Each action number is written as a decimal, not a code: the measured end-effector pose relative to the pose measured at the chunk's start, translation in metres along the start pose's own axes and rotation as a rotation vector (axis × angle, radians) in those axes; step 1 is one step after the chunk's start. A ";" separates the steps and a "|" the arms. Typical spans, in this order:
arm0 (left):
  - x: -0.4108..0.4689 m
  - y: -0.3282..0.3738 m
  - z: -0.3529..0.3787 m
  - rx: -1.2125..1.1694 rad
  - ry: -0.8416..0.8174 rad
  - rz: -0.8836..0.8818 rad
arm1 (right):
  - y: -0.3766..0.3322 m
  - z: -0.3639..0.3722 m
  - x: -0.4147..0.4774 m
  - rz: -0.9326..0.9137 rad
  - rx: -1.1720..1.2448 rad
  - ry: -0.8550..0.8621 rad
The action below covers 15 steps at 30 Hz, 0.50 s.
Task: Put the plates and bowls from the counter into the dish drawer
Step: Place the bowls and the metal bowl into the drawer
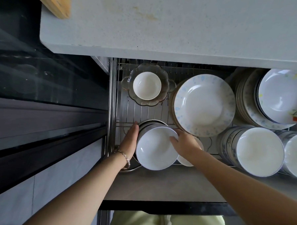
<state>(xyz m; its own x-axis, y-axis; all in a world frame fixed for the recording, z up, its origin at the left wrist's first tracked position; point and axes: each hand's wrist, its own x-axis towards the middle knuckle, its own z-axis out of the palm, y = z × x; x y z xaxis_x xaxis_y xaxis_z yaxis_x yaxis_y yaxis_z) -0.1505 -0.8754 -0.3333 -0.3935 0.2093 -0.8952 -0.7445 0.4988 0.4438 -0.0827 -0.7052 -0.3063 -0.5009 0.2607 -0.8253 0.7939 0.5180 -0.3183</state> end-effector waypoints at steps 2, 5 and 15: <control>0.004 -0.002 -0.001 -0.075 0.002 -0.029 | -0.001 0.007 0.003 -0.009 0.059 -0.028; 0.011 -0.007 -0.003 -0.206 -0.010 -0.101 | -0.005 0.013 0.009 0.037 0.128 -0.024; 0.010 -0.012 -0.009 -0.539 -0.121 -0.275 | -0.022 0.004 0.021 0.076 0.214 -0.189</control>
<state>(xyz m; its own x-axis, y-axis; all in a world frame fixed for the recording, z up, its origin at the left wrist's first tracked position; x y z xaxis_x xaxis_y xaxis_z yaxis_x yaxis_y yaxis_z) -0.1508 -0.8869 -0.3472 -0.1077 0.2426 -0.9641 -0.9903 0.0594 0.1256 -0.1093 -0.7142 -0.3179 -0.3800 0.1257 -0.9164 0.8915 0.3140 -0.3266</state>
